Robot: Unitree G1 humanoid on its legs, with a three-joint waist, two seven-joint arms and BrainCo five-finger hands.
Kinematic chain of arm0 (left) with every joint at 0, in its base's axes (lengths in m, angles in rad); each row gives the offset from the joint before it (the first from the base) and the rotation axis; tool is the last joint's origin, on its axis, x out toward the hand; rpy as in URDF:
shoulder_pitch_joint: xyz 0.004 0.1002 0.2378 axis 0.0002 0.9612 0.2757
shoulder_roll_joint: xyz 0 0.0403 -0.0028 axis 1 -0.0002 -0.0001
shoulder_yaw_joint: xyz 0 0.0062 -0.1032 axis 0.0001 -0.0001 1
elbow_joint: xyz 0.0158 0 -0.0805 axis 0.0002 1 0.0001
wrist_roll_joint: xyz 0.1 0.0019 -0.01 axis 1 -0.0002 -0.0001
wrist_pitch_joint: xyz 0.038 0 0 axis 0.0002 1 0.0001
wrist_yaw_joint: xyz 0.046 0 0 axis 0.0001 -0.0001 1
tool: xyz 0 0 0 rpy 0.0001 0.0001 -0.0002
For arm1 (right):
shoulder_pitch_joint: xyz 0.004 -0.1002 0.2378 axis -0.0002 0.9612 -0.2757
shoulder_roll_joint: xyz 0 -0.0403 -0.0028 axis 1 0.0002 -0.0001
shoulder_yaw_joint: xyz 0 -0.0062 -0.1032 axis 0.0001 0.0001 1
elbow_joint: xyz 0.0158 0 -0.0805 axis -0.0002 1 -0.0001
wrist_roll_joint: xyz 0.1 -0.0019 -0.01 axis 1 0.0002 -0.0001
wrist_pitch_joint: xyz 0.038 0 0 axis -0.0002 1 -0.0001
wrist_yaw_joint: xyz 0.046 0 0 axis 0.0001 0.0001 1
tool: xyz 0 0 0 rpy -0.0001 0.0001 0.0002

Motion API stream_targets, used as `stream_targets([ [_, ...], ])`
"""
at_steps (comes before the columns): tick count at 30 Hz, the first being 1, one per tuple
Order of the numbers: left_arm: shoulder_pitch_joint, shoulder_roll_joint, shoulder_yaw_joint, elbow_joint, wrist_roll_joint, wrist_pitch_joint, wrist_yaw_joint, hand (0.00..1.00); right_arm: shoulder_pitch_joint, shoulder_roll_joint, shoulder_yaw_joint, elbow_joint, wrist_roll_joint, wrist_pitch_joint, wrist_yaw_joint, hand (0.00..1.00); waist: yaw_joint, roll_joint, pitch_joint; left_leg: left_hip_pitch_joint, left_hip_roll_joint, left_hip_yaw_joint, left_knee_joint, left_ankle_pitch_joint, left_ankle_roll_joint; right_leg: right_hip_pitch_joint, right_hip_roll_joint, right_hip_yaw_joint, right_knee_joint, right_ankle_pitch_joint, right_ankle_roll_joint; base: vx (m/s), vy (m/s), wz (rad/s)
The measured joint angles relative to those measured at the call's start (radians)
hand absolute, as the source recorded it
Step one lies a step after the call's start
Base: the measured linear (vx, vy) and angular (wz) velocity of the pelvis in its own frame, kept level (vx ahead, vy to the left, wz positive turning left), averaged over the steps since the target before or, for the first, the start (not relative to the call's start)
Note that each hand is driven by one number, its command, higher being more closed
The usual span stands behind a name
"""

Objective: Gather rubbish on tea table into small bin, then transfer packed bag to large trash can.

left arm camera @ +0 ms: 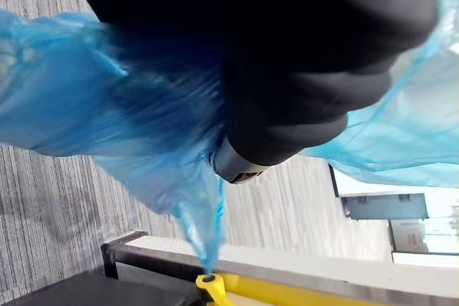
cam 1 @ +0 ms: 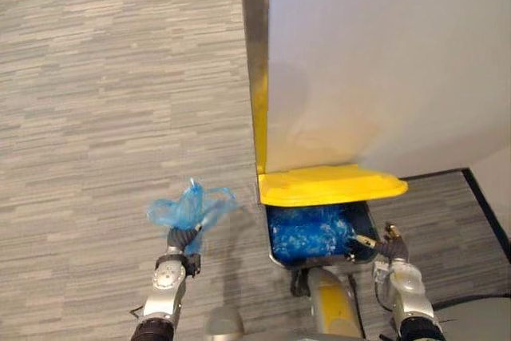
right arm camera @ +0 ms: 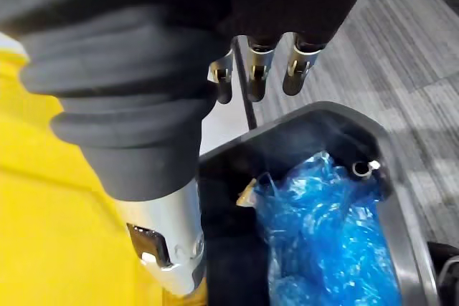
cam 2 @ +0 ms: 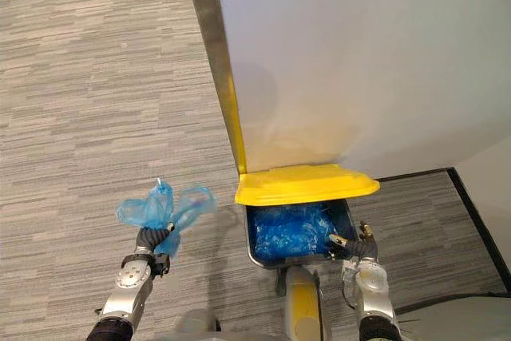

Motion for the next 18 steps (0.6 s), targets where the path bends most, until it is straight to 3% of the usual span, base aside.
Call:
stream_targets([
  [4,0.022,0.024,0.014,0.000,0.001,-0.001,-0.003,1.00,-0.011,0.005,0.109,-0.003,-0.002,0.000,0.007,0.00,0.002,-0.010,-0.007,-0.052,0.000,-0.034,-0.010,-0.016,0.010,-0.026,0.002,-0.003,-0.039,0.031,0.028,-0.15,-0.032,0.18],
  [9,0.035,0.023,0.002,-0.001,0.001,-0.001,-0.005,1.00,-0.190,-0.019,0.157,-0.018,-0.012,-0.002,0.012,0.00,0.004,-0.002,-0.009,-0.146,-0.009,-0.076,-0.014,0.030,-0.033,-0.105,-0.010,-0.026,-0.027,0.042,0.011,-0.04,-0.068,0.22],
  [12,0.020,0.021,-0.042,-0.011,0.000,-0.014,-0.018,1.00,-0.384,-0.088,0.162,0.032,-0.012,-0.002,-0.019,0.00,0.012,0.013,-0.008,-0.179,0.003,-0.101,-0.031,0.073,-0.058,-0.125,-0.018,-0.057,-0.020,0.046,0.005,0.01,-0.078,0.31],
  [16,0.018,0.020,-0.066,-0.038,-0.019,-0.041,-0.018,1.00,-0.599,-0.222,0.238,0.129,-0.001,0.000,-0.034,0.00,0.021,0.043,0.009,-0.225,0.021,-0.119,-0.032,0.083,-0.068,-0.130,-0.011,-0.093,-0.062,0.059,-0.014,-0.06,-0.072,0.21],
  [18,0.014,0.019,-0.070,-0.066,-0.041,-0.046,-0.016,1.00,-0.641,-0.270,0.250,0.149,0.002,0.002,-0.048,0.00,0.039,0.051,0.014,-0.239,0.023,-0.120,-0.032,0.091,-0.064,-0.130,-0.002,-0.095,-0.091,0.069,-0.011,-0.12,-0.049,0.06],
])
